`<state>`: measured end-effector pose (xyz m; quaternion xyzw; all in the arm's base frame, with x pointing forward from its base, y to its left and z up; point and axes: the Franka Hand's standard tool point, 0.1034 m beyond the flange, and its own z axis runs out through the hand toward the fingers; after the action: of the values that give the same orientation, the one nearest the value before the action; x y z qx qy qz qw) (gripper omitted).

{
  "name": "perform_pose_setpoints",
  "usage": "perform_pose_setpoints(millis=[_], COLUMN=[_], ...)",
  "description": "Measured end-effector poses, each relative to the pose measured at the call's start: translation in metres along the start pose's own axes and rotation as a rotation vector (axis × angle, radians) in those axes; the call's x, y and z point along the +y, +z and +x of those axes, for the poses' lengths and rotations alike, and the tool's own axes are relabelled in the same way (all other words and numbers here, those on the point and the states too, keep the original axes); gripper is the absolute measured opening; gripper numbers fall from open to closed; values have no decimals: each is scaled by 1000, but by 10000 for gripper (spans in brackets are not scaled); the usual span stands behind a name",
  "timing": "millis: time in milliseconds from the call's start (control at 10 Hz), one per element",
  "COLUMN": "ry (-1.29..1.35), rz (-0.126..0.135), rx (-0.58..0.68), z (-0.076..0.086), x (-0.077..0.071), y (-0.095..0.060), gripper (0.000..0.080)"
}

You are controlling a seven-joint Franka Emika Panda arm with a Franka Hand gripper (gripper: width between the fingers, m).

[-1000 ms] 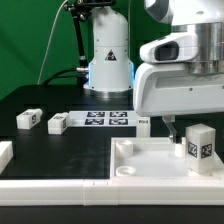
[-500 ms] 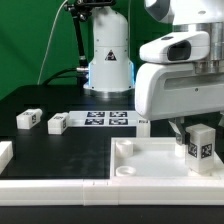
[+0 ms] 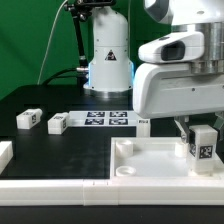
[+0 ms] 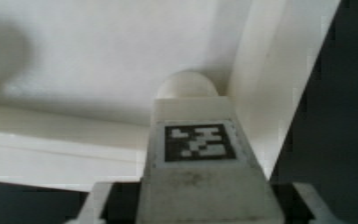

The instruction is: Assemble one leg

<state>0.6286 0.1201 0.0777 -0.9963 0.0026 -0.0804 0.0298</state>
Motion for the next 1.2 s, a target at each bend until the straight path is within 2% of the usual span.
perform_pose_setpoints(millis=[400,600,900,1000,1100,1200], ry=[562,786,996,973,916,868], rz=[3,13,15,15,14,13], rx=[-3,0,-1,-1,-5,-9], z=[-4,-4,-4,-4,-5,-4], x=[3,4,3,3,3,2], y=[-1,-1,-1,-1,-1,-2], gripper=[290,290,290,290,387,565])
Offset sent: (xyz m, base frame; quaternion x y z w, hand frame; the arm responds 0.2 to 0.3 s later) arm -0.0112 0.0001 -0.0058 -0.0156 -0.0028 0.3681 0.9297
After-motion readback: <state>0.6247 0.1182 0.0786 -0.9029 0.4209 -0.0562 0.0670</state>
